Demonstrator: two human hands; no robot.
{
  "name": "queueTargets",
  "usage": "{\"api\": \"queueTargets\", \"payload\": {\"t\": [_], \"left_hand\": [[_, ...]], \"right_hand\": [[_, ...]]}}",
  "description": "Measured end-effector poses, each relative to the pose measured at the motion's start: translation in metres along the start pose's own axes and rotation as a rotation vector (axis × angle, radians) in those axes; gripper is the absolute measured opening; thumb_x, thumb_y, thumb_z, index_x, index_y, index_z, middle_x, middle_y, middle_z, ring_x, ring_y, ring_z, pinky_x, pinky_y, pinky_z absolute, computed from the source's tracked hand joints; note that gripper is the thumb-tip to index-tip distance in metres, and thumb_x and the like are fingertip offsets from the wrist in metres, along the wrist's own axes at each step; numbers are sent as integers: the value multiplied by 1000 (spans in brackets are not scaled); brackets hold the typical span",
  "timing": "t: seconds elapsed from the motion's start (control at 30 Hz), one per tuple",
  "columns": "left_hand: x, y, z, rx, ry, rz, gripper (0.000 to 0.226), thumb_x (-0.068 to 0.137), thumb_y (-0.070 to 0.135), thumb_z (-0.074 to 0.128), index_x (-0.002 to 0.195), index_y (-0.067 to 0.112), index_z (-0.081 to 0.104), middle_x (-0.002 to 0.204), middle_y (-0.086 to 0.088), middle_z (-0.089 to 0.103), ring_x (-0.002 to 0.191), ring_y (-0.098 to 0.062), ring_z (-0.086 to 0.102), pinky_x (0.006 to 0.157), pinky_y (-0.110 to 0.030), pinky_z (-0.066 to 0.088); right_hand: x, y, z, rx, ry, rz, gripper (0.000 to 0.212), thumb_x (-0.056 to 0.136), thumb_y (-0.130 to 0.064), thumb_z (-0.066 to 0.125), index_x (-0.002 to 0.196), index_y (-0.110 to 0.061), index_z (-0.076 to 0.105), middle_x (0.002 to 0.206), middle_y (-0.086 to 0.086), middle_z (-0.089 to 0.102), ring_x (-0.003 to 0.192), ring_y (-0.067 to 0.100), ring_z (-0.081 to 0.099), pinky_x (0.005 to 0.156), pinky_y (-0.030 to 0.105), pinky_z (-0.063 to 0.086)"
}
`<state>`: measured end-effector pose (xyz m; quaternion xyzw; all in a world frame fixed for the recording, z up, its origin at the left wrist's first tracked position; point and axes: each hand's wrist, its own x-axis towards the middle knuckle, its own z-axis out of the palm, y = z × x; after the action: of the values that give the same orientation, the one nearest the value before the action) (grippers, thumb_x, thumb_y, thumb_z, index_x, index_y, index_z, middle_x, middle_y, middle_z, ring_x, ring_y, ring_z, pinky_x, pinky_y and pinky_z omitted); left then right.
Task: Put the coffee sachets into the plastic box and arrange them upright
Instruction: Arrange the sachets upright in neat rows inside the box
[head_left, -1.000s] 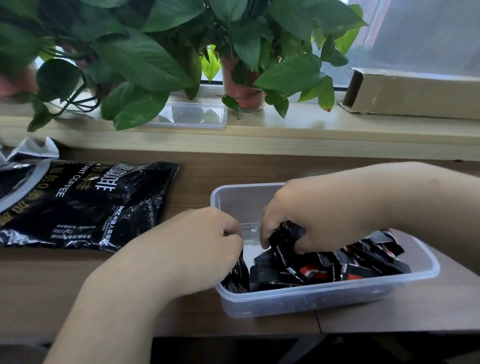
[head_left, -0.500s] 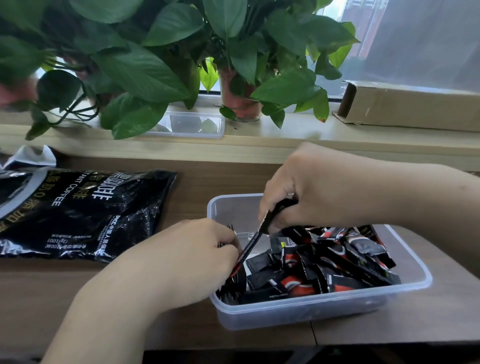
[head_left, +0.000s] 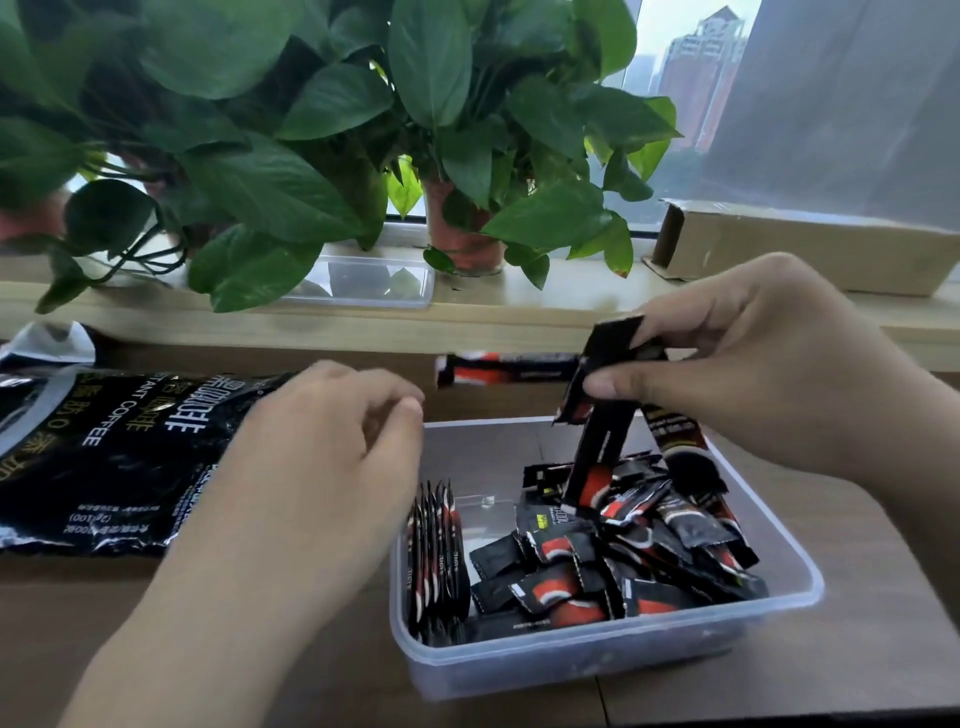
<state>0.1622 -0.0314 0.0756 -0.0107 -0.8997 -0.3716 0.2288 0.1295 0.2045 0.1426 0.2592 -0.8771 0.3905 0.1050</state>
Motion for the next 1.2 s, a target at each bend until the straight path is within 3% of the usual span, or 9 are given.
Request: {"api": "queueTargets", "payload": {"t": [0.1,0.2,0.33,0.43,0.53,0.63,0.83,1.03,1.2], "left_hand": [[-3,16,0,-153,91,27,16,83,37,61,73,33,73,72,20,72,79,4,64,63,-4,41],[-12,32,2,-256,-102,33,19,77,54,63,79,40,77,72,26,73,74,0,69,60,-20,50],[-20,40,18,-314,-381,1,16,75,50,76,91,51,73,78,23,75,74,-2,72,78,-35,59],[-19,38,28,-269,-339,0,17,78,37,82,88,48,74,72,19,74,70,-2,70,75,-36,58],[-16,34,29,-232,-275,-16,11,78,35,82,80,43,74,67,17,74,67,-3,70,73,-33,57],[-12,30,27,-218,-179,-27,14,76,27,82,73,39,74,61,14,72,60,-10,68,55,-22,50],[-8,24,35,-190,128,-52,14,69,25,85,64,31,73,65,29,71,60,5,67,61,-20,53],[-18,34,50,-216,-60,-9,18,70,26,87,75,31,71,74,27,75,73,6,72,74,-33,60],[-15,30,49,-215,-82,-14,32,63,21,92,78,32,66,72,21,75,73,1,74,73,-40,61]], "right_hand": [[-10,1,-3,157,169,50,15,70,-17,84,83,-23,82,80,0,80,80,31,75,87,49,59],[-22,7,6,433,271,206,15,63,-18,82,77,-13,81,79,6,79,76,24,75,92,46,56],[-36,12,32,695,260,446,19,60,-16,80,73,-2,77,78,22,76,66,29,70,67,39,58],[-40,16,44,762,294,514,17,61,-13,80,71,-1,76,75,23,75,63,30,69,61,38,58],[-40,20,47,769,293,536,14,64,-18,80,68,-5,77,74,21,75,63,30,69,68,43,57],[-37,25,46,763,344,540,11,70,-18,80,68,-7,78,74,23,74,65,28,68,72,42,57],[-36,24,48,654,288,557,14,74,-12,82,62,-11,76,68,14,76,66,25,76,65,33,58],[-33,14,61,482,261,524,17,72,-21,86,60,-18,74,57,3,73,58,18,75,58,30,53],[-36,13,61,448,214,443,21,73,-19,86,58,-11,72,52,3,70,41,5,60,44,12,41]]}}
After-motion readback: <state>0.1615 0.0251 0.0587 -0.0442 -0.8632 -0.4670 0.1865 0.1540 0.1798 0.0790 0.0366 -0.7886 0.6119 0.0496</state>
